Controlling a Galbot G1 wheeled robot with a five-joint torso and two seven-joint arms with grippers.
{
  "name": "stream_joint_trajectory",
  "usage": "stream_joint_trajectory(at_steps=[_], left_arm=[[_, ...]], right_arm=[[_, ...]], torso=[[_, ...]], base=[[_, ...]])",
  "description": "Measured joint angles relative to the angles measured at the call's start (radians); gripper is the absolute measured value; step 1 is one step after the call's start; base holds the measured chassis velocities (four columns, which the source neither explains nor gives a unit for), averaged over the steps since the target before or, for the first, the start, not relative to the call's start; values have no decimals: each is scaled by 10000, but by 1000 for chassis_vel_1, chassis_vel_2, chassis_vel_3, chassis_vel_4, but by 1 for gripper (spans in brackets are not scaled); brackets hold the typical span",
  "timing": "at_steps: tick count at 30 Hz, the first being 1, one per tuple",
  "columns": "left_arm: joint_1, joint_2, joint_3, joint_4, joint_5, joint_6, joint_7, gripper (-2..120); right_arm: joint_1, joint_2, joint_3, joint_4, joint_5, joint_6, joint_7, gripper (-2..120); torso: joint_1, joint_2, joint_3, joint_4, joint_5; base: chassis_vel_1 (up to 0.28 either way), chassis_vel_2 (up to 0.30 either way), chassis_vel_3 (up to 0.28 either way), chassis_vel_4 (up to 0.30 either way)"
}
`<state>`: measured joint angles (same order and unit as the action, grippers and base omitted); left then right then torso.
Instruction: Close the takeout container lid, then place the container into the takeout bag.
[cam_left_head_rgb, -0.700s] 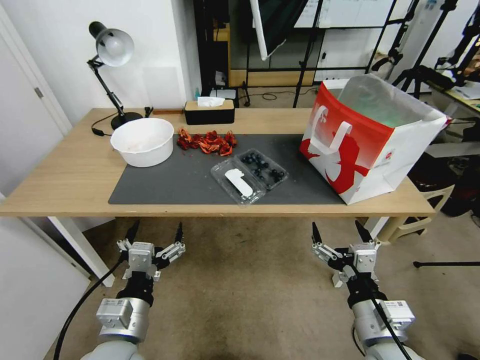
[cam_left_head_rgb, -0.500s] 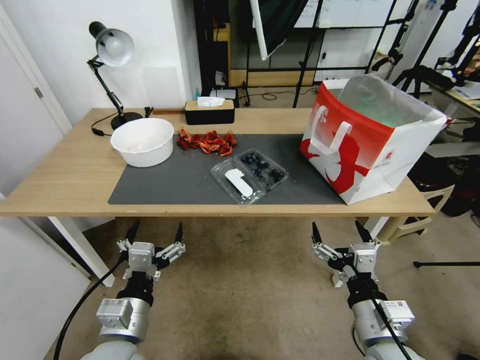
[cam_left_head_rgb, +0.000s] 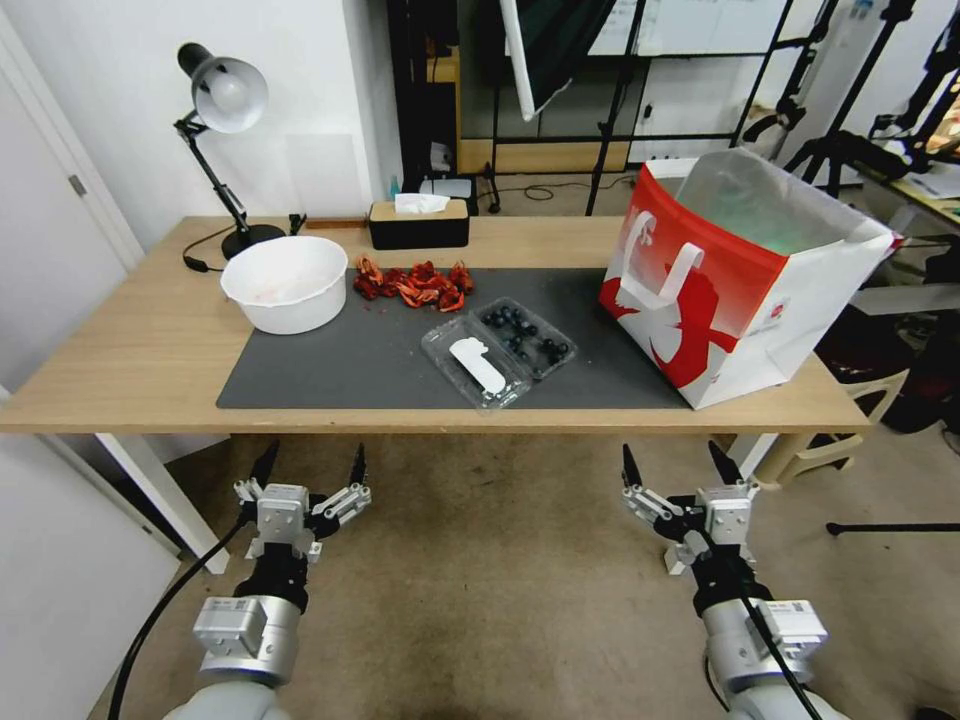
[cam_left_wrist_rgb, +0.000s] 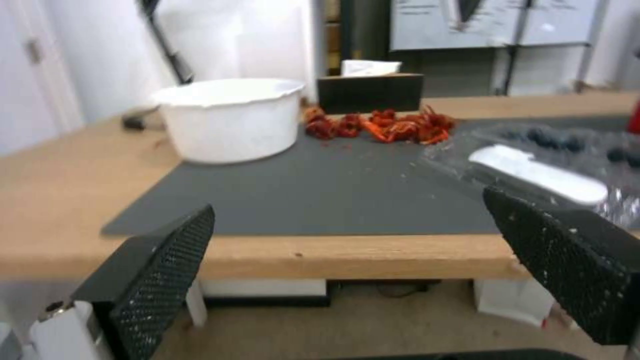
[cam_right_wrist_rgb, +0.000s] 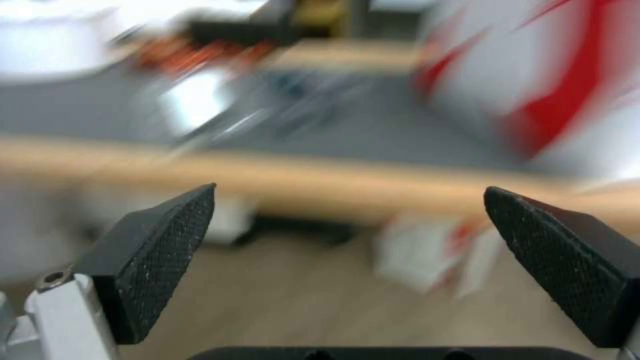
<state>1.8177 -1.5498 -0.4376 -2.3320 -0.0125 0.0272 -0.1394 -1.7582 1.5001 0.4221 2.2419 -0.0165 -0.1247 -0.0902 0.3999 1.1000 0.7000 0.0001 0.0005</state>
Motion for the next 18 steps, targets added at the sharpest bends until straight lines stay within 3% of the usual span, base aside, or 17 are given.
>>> stream_joint_trajectory(at_steps=[1,2,6,18], left_arm=[[65,-174,393,-108,-45,108,-457,100],[65,-174,393,-108,-45,108,-457,100],[210,-564,1275,-318,-160,229,-1463,100],[266,-581,1347,-151,-162,16,-1370,100]], right_arm=[[134,11,-431,-186,-52,-401,-305,100],[134,11,-431,-186,-52,-401,-305,100],[306,27,-686,-394,-139,-664,-653,100],[361,32,-632,-462,-151,-568,-649,100]], torso=[[1,0,0,5,3],[1,0,0,5,3],[0,0,0,-1,-3],[0,0,0,-1,-5]], base=[[0,0,0,0],[0,0,0,0],[0,0,0,0],[0,0,0,0]])
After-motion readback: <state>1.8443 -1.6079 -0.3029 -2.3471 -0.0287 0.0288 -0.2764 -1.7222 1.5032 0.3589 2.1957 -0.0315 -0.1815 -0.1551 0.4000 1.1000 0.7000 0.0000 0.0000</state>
